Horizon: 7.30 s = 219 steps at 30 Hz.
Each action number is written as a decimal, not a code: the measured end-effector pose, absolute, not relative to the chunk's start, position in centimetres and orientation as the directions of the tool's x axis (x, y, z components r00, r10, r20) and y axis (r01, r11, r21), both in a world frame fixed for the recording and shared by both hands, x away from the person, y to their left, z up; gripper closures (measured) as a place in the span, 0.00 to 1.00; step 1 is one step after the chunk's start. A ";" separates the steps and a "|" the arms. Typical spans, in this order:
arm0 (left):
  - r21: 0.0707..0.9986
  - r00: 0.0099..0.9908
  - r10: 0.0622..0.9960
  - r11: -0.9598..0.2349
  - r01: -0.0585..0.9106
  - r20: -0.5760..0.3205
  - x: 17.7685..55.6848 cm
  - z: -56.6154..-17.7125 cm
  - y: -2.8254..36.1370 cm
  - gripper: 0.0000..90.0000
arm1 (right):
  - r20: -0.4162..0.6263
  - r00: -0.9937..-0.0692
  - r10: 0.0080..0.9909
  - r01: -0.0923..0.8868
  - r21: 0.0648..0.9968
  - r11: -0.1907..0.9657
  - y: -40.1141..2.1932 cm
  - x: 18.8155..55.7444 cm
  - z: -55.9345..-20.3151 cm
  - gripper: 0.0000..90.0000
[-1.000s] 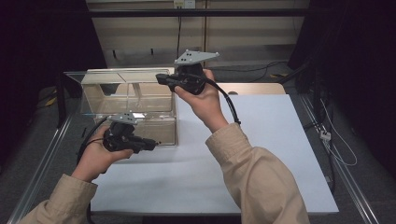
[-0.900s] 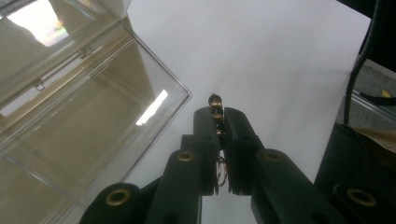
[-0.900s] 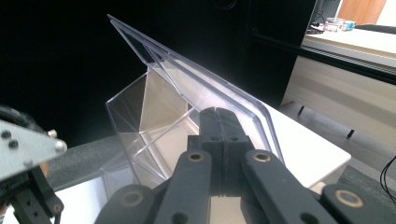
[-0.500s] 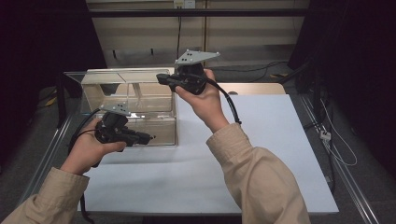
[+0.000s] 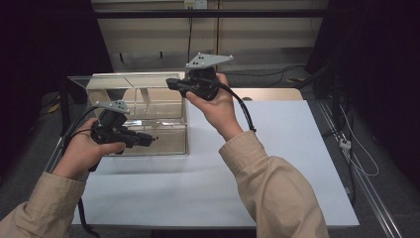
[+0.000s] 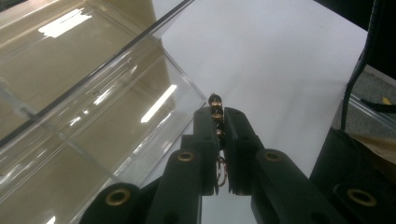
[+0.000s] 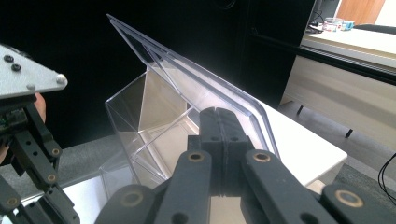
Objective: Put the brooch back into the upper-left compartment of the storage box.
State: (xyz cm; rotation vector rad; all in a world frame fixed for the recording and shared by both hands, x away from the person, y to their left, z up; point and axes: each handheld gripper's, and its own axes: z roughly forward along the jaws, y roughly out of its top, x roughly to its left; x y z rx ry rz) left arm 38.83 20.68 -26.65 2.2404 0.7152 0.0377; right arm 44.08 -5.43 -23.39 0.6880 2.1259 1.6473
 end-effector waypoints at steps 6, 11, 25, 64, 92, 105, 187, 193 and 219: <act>0.683 0.832 0.519 -0.537 0.494 -0.194 39.3 -26.1 21.4 0.94 | 0.012 -0.814 0.580 0.157 0.967 0.200 -5.4 44.1 -23.4 1.00; 0.679 0.828 0.525 -0.537 0.501 -0.196 39.4 -25.7 21.7 0.94 | 0.013 -0.814 0.580 0.158 0.967 0.199 -5.4 44.1 -23.4 1.00; 0.678 0.818 0.548 -0.535 0.505 -0.177 39.8 -24.7 22.7 0.94 | 0.013 -0.813 0.582 0.160 0.967 0.201 -5.4 44.1 -23.4 1.00; 0.681 0.791 0.597 -0.526 0.509 -0.131 41.6 -22.9 24.4 0.94 | 0.015 -0.812 0.583 0.167 0.964 0.207 -5.4 44.1 -23.5 1.00; 0.690 0.750 0.652 -0.495 0.528 -0.105 43.1 -22.5 25.4 0.94 | 0.013 -0.812 0.584 0.165 0.964 0.207 -5.3 44.1 -23.5 1.00; 0.692 0.731 0.680 -0.502 0.519 -0.055 43.7 -23.0 25.6 0.94 | 0.014 -0.812 0.583 0.165 0.964 0.207 -5.3 44.0 -23.5 1.00; 0.735 0.813 0.571 -0.502 0.455 -0.114 40.2 -25.8 22.7 0.38 | 0.042 -0.819 0.572 0.192 0.960 0.205 -6.1 43.4 -24.0 1.00; 0.739 0.817 0.565 -0.501 0.450 -0.114 40.0 -25.9 22.7 0.37 | 0.044 -0.821 0.570 0.201 0.956 0.215 -6.3 43.3 -24.6 1.00; 0.748 0.847 0.515 -0.507 0.428 -0.135 38.3 -28.4 21.6 0.29 | 0.068 -0.831 0.552 0.223 0.950 0.217 -6.9 42.3 -26.6 1.00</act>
